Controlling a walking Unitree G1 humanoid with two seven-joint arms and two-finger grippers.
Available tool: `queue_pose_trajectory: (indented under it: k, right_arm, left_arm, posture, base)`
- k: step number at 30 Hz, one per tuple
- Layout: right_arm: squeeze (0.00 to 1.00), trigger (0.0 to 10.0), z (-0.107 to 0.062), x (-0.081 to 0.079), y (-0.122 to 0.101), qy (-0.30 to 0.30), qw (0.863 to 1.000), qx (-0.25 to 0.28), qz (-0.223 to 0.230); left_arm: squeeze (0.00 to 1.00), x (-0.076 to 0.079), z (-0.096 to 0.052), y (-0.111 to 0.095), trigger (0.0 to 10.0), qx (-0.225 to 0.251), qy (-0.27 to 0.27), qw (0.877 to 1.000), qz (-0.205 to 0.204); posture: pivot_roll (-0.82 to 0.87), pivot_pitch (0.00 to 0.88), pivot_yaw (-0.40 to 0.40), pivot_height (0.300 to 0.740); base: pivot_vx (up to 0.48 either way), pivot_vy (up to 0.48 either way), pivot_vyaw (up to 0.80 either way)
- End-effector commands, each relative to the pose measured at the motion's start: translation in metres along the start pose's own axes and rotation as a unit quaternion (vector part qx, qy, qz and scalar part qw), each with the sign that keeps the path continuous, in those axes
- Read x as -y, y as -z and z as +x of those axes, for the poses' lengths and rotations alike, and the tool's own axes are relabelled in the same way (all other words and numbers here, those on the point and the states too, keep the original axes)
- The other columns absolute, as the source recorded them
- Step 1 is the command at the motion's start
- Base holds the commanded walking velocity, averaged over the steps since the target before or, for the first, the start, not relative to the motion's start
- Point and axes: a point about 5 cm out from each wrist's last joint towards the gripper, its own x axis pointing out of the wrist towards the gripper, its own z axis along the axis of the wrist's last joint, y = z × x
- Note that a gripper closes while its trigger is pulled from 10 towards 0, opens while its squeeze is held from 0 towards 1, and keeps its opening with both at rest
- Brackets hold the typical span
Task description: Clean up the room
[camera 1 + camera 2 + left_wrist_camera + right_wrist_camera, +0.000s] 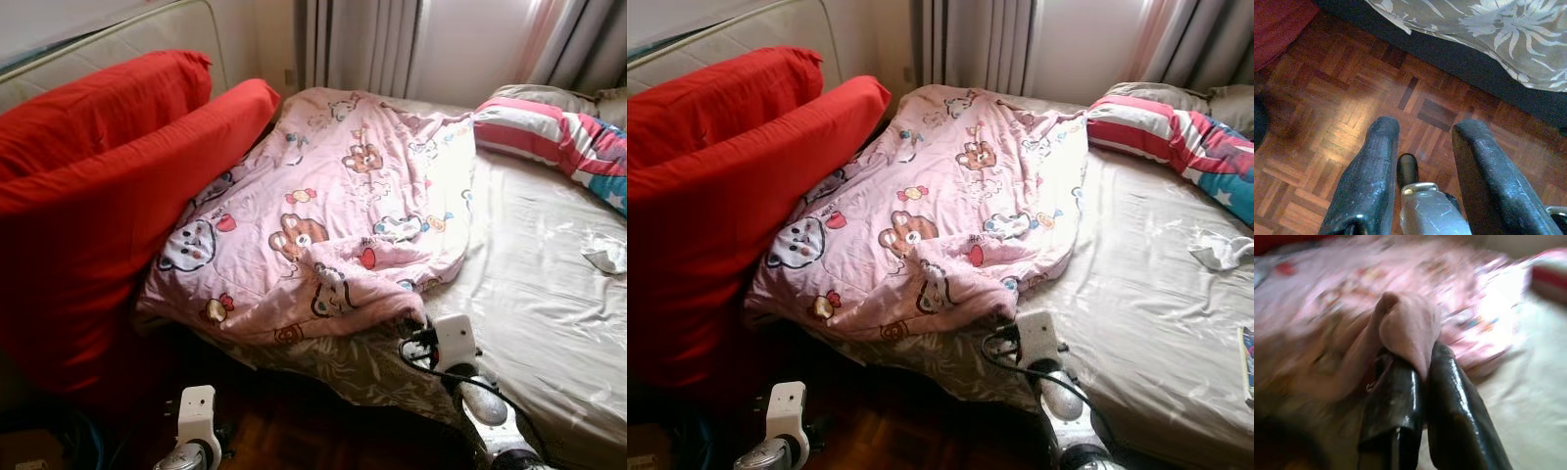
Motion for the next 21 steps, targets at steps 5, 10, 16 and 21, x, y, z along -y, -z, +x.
queue_pose_trajectory:
  k: [5, 10, 16, 21]
  right_arm:
    - [0.00, 10.0, 0.017, 0.016, -0.058, 0.065, 0.984, 0.151, -0.062]
    - [0.00, 10.0, 0.020, 0.009, -0.094, 0.076, 0.957, 0.241, -0.145]
    - [0.00, 10.0, 0.023, 0.003, -0.094, 0.065, 0.962, 0.232, -0.132]
    - [0.00, 10.0, 0.015, 0.013, -0.039, 0.132, 0.980, 0.074, -0.129]
  left_arm:
    - [0.00, -0.026, -0.007, 0.006, 10.0, -0.003, -0.017, 1.000, -0.006]
    - [0.00, -0.034, -0.009, 0.009, 10.0, -0.005, -0.023, 1.000, -0.007]
    - [0.00, -0.016, -0.005, 0.008, 10.0, -0.011, -0.018, 1.000, -0.001]
    - [0.00, 0.018, 0.003, 0.001, 10.0, -0.009, 0.000, 1.000, 0.003]
  posture:
    - [-0.01, 0.000, -0.012, 0.740]
    - [-0.01, 0.000, -0.015, 0.740]
    - [-0.01, 0.000, -0.016, 0.740]
    - [-0.01, 0.000, -0.018, 0.740]
  base:
    - [0.000, 0.000, 0.00]
    - [0.000, 0.000, 0.00]
    - [0.000, 0.000, 0.00]
    - [0.000, 0.000, 0.00]
